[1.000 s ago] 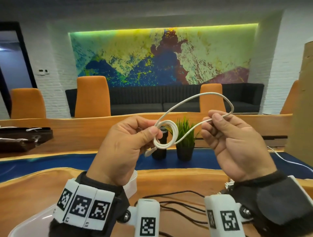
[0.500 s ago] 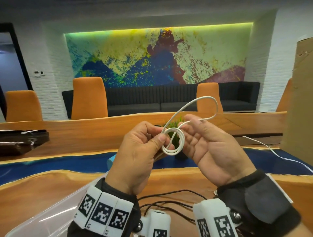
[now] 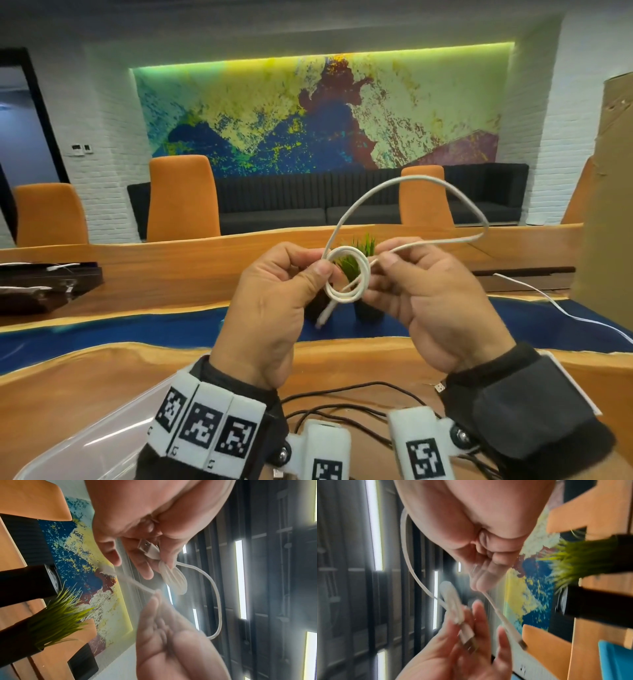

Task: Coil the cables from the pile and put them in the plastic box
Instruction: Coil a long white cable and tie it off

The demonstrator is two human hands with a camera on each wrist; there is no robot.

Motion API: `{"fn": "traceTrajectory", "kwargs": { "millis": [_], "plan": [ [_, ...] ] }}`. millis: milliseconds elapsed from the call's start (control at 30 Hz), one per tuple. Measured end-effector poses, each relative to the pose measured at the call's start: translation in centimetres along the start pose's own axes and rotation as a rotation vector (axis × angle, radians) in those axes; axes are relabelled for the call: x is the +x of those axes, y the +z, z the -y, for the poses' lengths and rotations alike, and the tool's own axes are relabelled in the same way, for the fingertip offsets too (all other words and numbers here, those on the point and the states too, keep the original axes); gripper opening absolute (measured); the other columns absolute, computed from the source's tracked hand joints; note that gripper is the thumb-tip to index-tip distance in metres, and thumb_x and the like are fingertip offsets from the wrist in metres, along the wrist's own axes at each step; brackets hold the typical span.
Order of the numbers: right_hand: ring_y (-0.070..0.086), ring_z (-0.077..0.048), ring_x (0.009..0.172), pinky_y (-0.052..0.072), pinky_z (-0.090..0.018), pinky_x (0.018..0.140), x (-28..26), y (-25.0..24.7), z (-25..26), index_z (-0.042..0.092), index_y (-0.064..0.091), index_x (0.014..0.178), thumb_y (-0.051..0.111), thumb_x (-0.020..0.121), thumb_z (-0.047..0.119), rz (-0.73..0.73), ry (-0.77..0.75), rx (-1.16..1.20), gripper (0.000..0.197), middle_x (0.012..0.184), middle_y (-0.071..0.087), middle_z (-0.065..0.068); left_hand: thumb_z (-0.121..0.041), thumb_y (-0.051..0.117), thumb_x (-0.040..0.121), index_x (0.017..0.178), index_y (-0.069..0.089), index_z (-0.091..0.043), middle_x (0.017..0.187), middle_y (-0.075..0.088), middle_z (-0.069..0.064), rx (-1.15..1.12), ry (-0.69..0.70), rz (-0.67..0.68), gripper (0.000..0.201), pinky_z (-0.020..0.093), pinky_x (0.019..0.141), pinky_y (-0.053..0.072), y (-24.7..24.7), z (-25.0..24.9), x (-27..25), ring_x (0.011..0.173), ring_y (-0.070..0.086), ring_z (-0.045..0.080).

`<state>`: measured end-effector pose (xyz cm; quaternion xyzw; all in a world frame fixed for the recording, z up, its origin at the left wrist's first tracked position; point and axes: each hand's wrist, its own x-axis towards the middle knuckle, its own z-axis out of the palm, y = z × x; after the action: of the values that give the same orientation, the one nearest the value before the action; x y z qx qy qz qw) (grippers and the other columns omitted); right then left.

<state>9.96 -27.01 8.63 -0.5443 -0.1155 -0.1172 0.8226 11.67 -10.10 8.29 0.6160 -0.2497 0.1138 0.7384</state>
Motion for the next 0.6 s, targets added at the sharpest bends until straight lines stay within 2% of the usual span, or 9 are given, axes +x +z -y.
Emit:
{"fn": "traceTrajectory", "kwargs": {
  "millis": [67, 133, 233, 333, 433, 500, 567, 600],
  "plan": [
    [0.069, -0.018, 0.073, 0.059, -0.028, 0.062, 0.5, -0.8, 0.4, 0.01, 0.059, 0.102, 0.046, 0.101, 0.013, -0.14, -0.022, 0.109, 0.013, 0.087, 0.072, -0.013, -0.024, 0.063, 0.078, 0.093, 0.068, -0.015, 0.086, 0.076, 0.006, 0.015, 0.003, -0.026, 0.019, 0.025, 0.072, 0.054, -0.6, -0.1, 0.3, 0.087, 0.071, 0.019],
    [0.07, -0.015, 0.07, 0.058, -0.024, 0.061, 0.8, -1.4, 0.7, 0.009, 0.057, 0.105, 0.045, 0.103, 0.015, -0.204, 0.003, 0.276, 0.014, 0.088, 0.07, -0.013, -0.022, 0.062, 0.079, 0.095, 0.068, -0.014, 0.086, 0.076, 0.008, 0.012, -0.008, -0.024, 0.019, 0.032, 0.077, 0.053, -1.0, -0.2, 0.4, 0.085, 0.069, 0.021],
    [0.071, -0.013, 0.071, 0.06, -0.023, 0.061, 0.9, -1.7, 0.7, 0.006, 0.055, 0.115, 0.048, 0.101, 0.013, -0.237, 0.095, 0.511, 0.017, 0.089, 0.071, -0.012, -0.023, 0.064, 0.073, 0.092, 0.07, -0.014, 0.083, 0.075, 0.009, -0.011, -0.032, 0.0, 0.022, 0.036, 0.081, 0.052, -0.8, -0.1, 0.4, 0.085, 0.069, 0.022],
    [0.072, -0.014, 0.072, 0.06, -0.023, 0.061, 0.9, -1.7, 0.6, 0.005, 0.056, 0.121, 0.05, 0.1, 0.011, -0.22, 0.154, 0.6, 0.023, 0.09, 0.072, -0.013, -0.022, 0.065, 0.074, 0.089, 0.071, -0.015, 0.083, 0.075, 0.01, -0.05, -0.049, 0.029, 0.018, 0.034, 0.079, 0.051, -0.7, 0.1, 0.3, 0.085, 0.069, 0.022],
    [0.071, -0.013, 0.066, 0.058, -0.021, 0.054, 0.9, -1.4, 0.5, 0.003, 0.058, 0.118, 0.053, 0.096, 0.01, -0.159, 0.223, 0.563, 0.024, 0.087, 0.073, -0.013, -0.02, 0.065, 0.076, 0.09, 0.071, -0.015, 0.084, 0.075, 0.01, -0.101, -0.062, 0.039, 0.016, 0.039, 0.083, 0.051, -0.5, 0.2, 0.2, 0.085, 0.068, 0.023],
    [0.065, -0.009, 0.062, 0.055, -0.018, 0.049, 0.6, -0.9, 0.3, 0.002, 0.063, 0.112, 0.058, 0.089, 0.012, -0.038, 0.315, 0.475, 0.026, 0.085, 0.071, -0.01, -0.019, 0.066, 0.077, 0.088, 0.074, -0.018, 0.086, 0.075, 0.012, -0.123, -0.061, 0.048, 0.013, 0.045, 0.089, 0.049, -0.1, 0.4, 0.1, 0.088, 0.068, 0.025],
    [0.054, -0.006, 0.061, 0.041, -0.014, 0.046, 0.0, -0.4, -0.1, 0.008, 0.07, 0.104, 0.058, 0.088, 0.019, 0.161, 0.392, 0.379, 0.023, 0.085, 0.065, -0.004, -0.018, 0.066, 0.079, 0.087, 0.074, -0.019, 0.091, 0.075, 0.013, -0.112, -0.035, 0.024, 0.012, 0.041, 0.087, 0.052, 0.1, 0.8, 0.0, 0.09, 0.069, 0.025],
    [0.048, -0.007, 0.063, 0.032, -0.016, 0.05, -0.2, -0.3, -0.3, 0.011, 0.073, 0.099, 0.058, 0.088, 0.022, 0.254, 0.403, 0.341, 0.022, 0.085, 0.063, -0.002, -0.017, 0.065, 0.08, 0.088, 0.073, -0.018, 0.093, 0.075, 0.013, -0.093, -0.011, 0.0, 0.012, 0.037, 0.083, 0.052, 0.1, 1.0, 0.1, 0.09, 0.07, 0.024]
  ]
}}
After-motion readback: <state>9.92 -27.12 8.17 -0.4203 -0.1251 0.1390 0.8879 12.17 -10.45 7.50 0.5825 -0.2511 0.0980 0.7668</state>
